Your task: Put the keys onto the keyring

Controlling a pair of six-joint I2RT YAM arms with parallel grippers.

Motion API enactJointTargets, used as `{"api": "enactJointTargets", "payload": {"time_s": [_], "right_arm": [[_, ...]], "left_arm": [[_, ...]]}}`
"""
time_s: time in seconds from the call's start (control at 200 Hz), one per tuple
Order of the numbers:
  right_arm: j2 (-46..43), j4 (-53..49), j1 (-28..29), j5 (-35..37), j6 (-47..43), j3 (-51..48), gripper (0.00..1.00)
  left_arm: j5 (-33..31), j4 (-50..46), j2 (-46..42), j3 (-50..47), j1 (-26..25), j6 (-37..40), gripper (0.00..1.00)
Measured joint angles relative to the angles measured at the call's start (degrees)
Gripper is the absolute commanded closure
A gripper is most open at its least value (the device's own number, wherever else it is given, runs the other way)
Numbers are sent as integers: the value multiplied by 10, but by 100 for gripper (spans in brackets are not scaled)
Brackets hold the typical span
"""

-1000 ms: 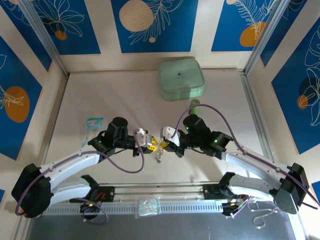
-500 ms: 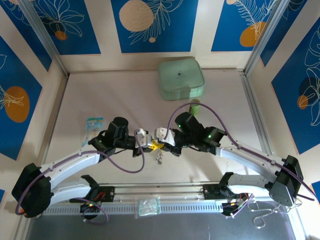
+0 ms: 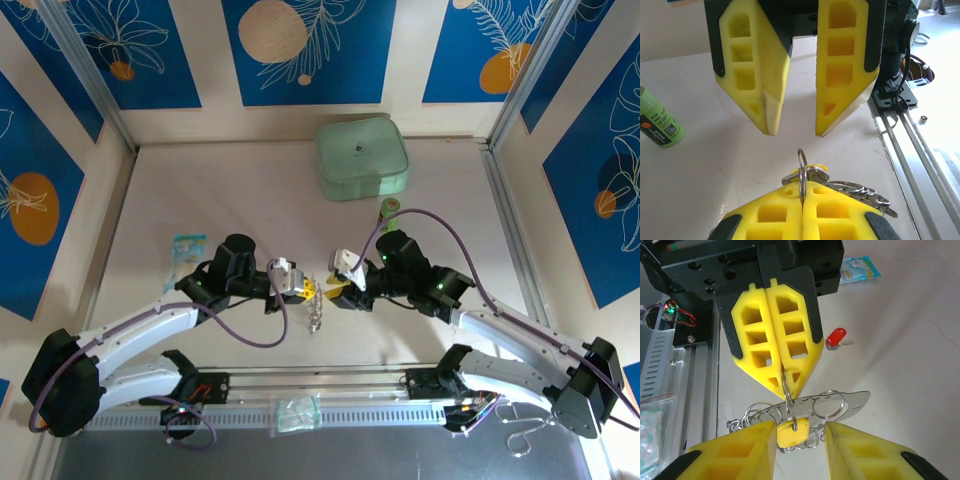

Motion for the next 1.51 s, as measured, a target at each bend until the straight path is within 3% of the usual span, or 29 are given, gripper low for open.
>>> {"api": "enactJointTargets", "payload": {"time_s": [0.22,0.475,1.125,1.2,1.25,1.505], "right_arm": [[21,19,3,-9,6,0,76],[23,18,3,-14,9,0,100],[19,40,3,-22,13,-28,100],[13,38,3,-22,14,-28,82],[10,39,3,-23,14,-28,75],[12,71,9,-35,19,-28,73]], "left_arm": [[0,1,0,0,0,0,100],[0,2,-1,-1,0,0,100],[1,13,-9,-12,-1,-1,100],[1,16,-10,-12,-1,-1,100],[1,20,-11,-12,-1,-1,100],[2,33,-11,-12,-1,-7,100]]}}
